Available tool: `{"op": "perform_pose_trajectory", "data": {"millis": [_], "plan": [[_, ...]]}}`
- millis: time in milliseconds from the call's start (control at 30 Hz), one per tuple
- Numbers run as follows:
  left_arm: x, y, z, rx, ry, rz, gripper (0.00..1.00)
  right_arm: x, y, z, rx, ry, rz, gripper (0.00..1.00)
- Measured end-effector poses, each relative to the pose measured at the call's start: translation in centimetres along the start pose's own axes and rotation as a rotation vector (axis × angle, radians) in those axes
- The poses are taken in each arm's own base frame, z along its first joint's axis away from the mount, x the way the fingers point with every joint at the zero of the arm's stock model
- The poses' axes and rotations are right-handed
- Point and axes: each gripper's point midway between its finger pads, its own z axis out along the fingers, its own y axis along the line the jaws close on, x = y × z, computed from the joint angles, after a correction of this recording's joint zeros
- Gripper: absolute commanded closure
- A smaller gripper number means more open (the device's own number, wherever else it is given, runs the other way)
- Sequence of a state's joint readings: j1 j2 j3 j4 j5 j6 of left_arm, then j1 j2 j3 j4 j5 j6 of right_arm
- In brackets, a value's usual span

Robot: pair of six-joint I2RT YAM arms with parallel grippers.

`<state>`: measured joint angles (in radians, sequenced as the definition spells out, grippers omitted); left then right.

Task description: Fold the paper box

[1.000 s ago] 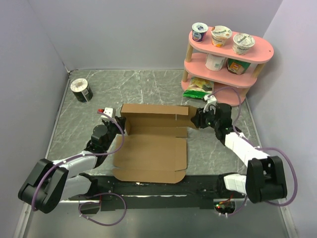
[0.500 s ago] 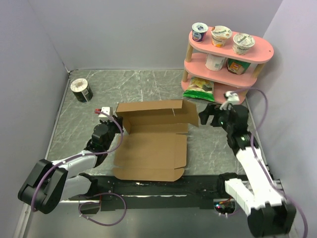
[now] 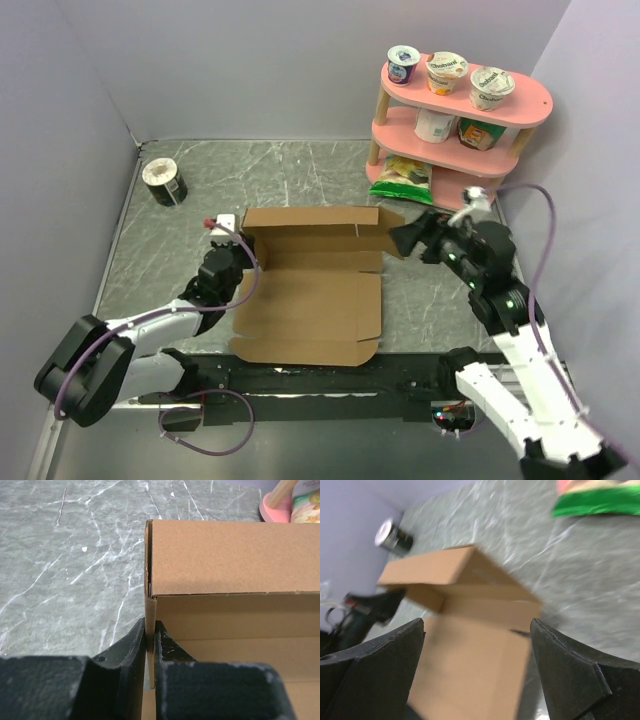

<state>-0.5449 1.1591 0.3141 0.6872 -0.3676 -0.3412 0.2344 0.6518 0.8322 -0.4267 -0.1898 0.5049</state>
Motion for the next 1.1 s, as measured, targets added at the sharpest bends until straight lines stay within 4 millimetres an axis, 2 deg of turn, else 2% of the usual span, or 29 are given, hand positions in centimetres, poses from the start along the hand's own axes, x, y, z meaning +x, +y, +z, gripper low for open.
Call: {"op": "perform_pose_trajectory", "data": {"millis": [133, 200, 333, 467, 633, 767, 933, 1100], "plan": [[0.1, -1.3, 0.5, 0.000, 0.010, 0.034, 0.90, 0.8, 4.2, 1.3, -0.068, 0.107, -0.040, 0.07], [0.2, -1.7, 0.7, -0.002, 0.014, 0.050, 0.90, 1.2, 4.7, 2.3, -0.053, 0.142, -0.051, 0.08], [0.4, -2.2, 0.7, -0.013, 0.013, 0.071, 0.90, 2.2, 3.6, 3.9, 0.023, 0.186, -0.061, 0.08], [0.4, -2.8, 0.9, -0.021, 0.013, 0.099, 0.90, 2.6, 2.8, 4.6, 0.068, 0.196, -0.067, 0.08], [0.6, -3.4, 1.0, -0.026, 0.013, 0.124, 0.90, 2.7, 2.7, 5.2, 0.073, 0.205, -0.078, 0.11], [0.7, -3.5, 0.9, -0.031, 0.012, 0.138, 0.90, 2.9, 2.6, 6.4, 0.082, 0.219, -0.092, 0.11], [0.7, -3.5, 0.8, -0.036, 0.011, 0.140, 0.90, 4.1, 1.5, 8.5, 0.120, 0.263, -0.127, 0.11], [0.8, -3.6, 0.7, -0.035, 0.011, 0.142, 0.90, 6.2, 0.1, 10.4, 0.168, 0.335, -0.138, 0.09]]}}
